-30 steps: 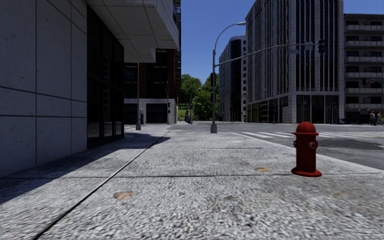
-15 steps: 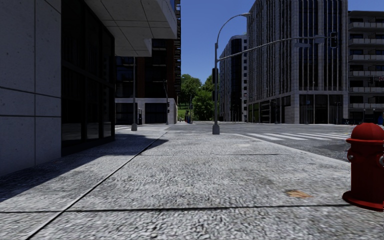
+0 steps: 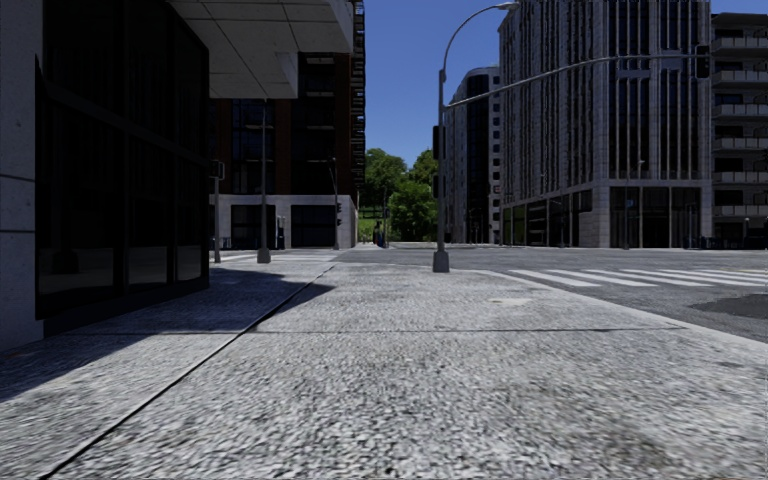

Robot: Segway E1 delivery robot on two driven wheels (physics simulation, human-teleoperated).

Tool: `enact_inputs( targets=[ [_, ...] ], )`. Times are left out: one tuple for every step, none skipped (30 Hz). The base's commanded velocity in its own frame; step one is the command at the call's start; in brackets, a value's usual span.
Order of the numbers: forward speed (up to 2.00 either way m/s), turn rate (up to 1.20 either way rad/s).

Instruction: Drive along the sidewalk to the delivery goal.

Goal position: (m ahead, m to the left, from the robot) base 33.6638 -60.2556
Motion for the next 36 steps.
enact_inputs(
  targets=[
    [2.00, 0.72],
    [2.00, 0.72],
    [2.00, 0.73],
    [2.00, 0.27],
    [2.00, 0.17],
    [2.00, 0.07],
    [2.00, 0.07],
    [2.00, 0.02],
    [2.00, 0.00],
    [2.00, 0.00],
    [2.00, 0.00],
    [2.00, 0.00],
    [2.00, 0.00],
    [2.00, 0.00],
    [2.00, 0.00],
    [2.00, 0.00],
    [2.00, 0.00],
    [2.00, 0.00],
    [2.00, 0.00],
    [2.00, 0.00],
    [2.00, 0.00],
    [2.00, 0.00],
    [2.00, 0.00],
    [2.00, 0.00],
    [2.00, 0.00],
    [2.00, 0.00],
    [2.00, 0.00],
    [2.00, 0.00],
    [2.00, 0.06],
    [2.00, 0.22],
    [2.00, 0.46],
    [2.00, 0.46],
    [2.00, 0.62],
    [2.00, 0.67],
    [2.00, 0.63],
    [2.00, 0.63]
  ],
)
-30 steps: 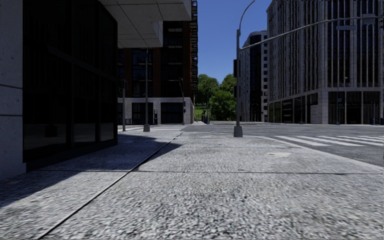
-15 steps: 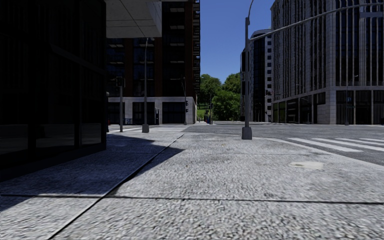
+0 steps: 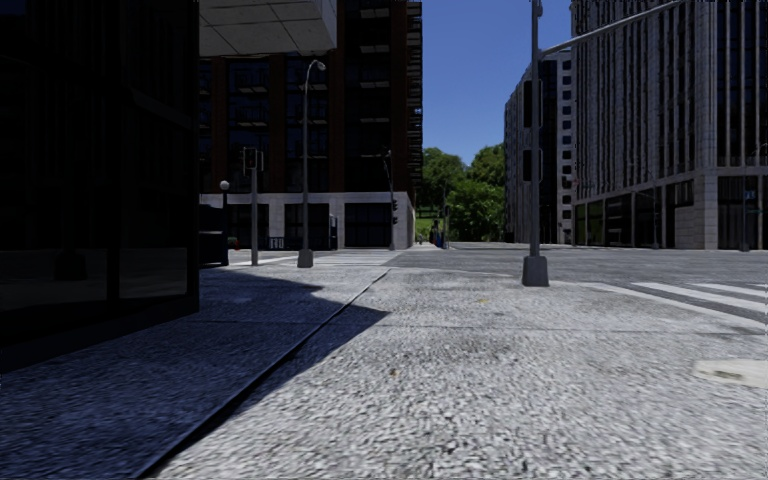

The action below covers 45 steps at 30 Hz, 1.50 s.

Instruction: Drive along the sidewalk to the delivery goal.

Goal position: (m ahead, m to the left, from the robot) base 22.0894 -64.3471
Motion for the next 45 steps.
enact_inputs(
  targets=[
    [2.00, 0.17],
    [2.00, 0.04],
    [2.00, 0.00],
    [2.00, 0.00],
    [2.00, 0.00],
    [2.00, 0.00],
    [2.00, 0.00],
    [2.00, 0.00],
    [2.00, 0.00],
    [2.00, 0.00],
    [2.00, 0.00],
    [2.00, 0.00],
    [2.00, 0.00],
    [2.00, 0.00],
    [2.00, 0.00],
    [2.00, 0.00],
    [2.00, 0.00],
    [2.00, 0.16],
    [2.00, 0.63],
    [2.00, 0.63],
    [2.00, 0.86],
    [2.00, 0.91],
    [2.00, 0.46],
    [2.00, 0.06],
    [2.00, 0.01],
    [2.00, 0.01],
    [2.00, 0.00],
    [2.00, 0.00],
    [2.00, 0.00],
    [2.00, 0.00],
    [2.00, 0.00],
    [2.00, 0.00],
    [2.00, 0.00],
    [2.00, 0.00],
    [2.00, 0.00],
    [2.00, 0.00],
    [2.00, 0.00],
    [2.00, 0.00],
    [2.00, 0.00],
    [2.00, 0.00],
    [2.00, 0.00],
    [2.00, 0.00],
    [2.00, 0.00],
    [2.00, 0.00],
    [2.00, 0.00]
  ],
)
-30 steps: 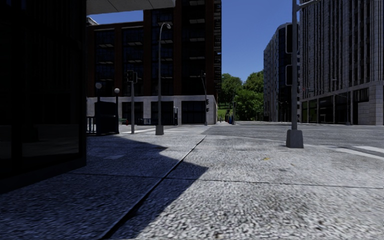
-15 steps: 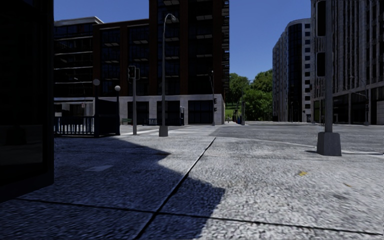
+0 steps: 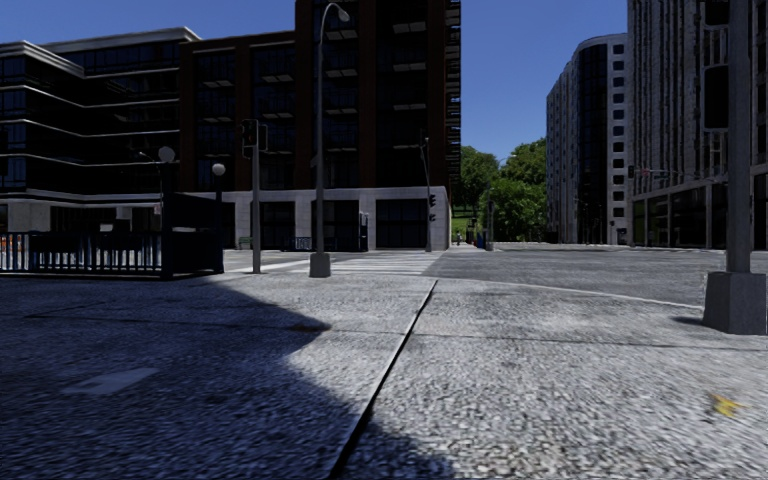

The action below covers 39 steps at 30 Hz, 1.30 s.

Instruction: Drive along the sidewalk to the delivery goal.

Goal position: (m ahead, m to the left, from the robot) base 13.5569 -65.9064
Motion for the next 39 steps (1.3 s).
enact_inputs(
  targets=[
    [2.00, 0.00],
    [2.00, 0.00],
    [2.00, 0.00],
    [2.00, 0.00],
    [2.00, 0.00],
    [2.00, 0.00],
    [2.00, 0.00],
    [2.00, 0.00],
    [2.00, 0.00],
    [2.00, 0.00],
    [2.00, 0.00],
    [2.00, 0.00],
    [2.00, 0.00],
    [2.00, 0.00],
    [2.00, 0.00],
    [2.00, 0.00],
    [2.00, 0.00],
    [2.00, 0.00],
    [2.00, 0.00],
    [2.00, 0.00],
    [2.00, 0.00],
    [2.00, 0.00],
    [2.00, 0.00],
    [2.00, 0.00],
    [2.00, 0.00],
    [2.00, 0.00],
    [2.00, 0.00],
    [2.00, 0.00],
    [2.00, 0.00],
    [2.00, 0.00],
    [2.00, 0.00],
    [2.00, 0.00],
    [2.00, 0.00],
    [2.00, 0.00],
    [2.00, 0.00],
    [2.00, 0.00],
    [2.00, 0.00],
    [2.00, 0.00],
    [2.00, 0.00]
  ],
)
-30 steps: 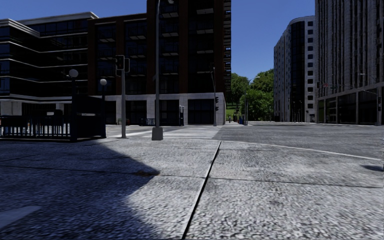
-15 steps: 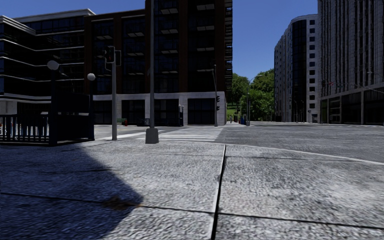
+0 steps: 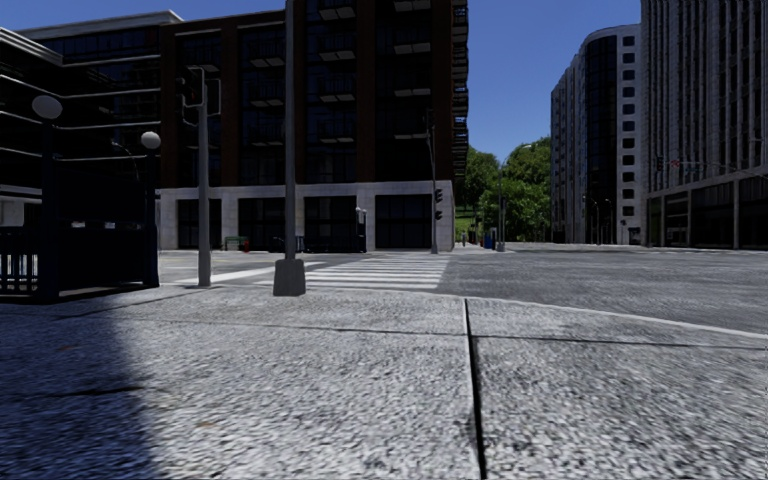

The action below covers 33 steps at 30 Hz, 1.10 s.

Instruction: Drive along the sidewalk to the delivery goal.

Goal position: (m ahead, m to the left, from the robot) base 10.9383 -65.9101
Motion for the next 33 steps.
enact_inputs(
  targets=[
    [2.00, 0.00],
    [2.00, 0.00],
    [2.00, 0.00],
    [2.00, 0.00],
    [2.00, 0.00],
    [2.00, 0.00],
    [2.00, 0.00],
    [2.00, 0.00],
    [2.00, 0.00],
    [2.00, 0.00],
    [2.00, 0.00],
    [2.00, 0.00],
    [2.00, 0.00],
    [2.00, 0.00],
    [2.00, 0.00],
    [2.00, 0.00],
    [2.00, 0.00],
    [2.00, 0.00],
    [2.00, 0.00],
    [2.00, 0.00],
    [2.00, 0.00],
    [2.00, 0.00],
    [2.00, 0.00],
    [2.00, 0.00],
    [2.00, 0.00],
    [2.00, 0.00],
    [2.00, 0.00],
    [2.00, 0.00],
    [2.00, 0.00],
    [2.00, 0.00],
    [2.00, 0.00],
    [2.00, 0.00],
    [2.00, 0.00]
  ],
)
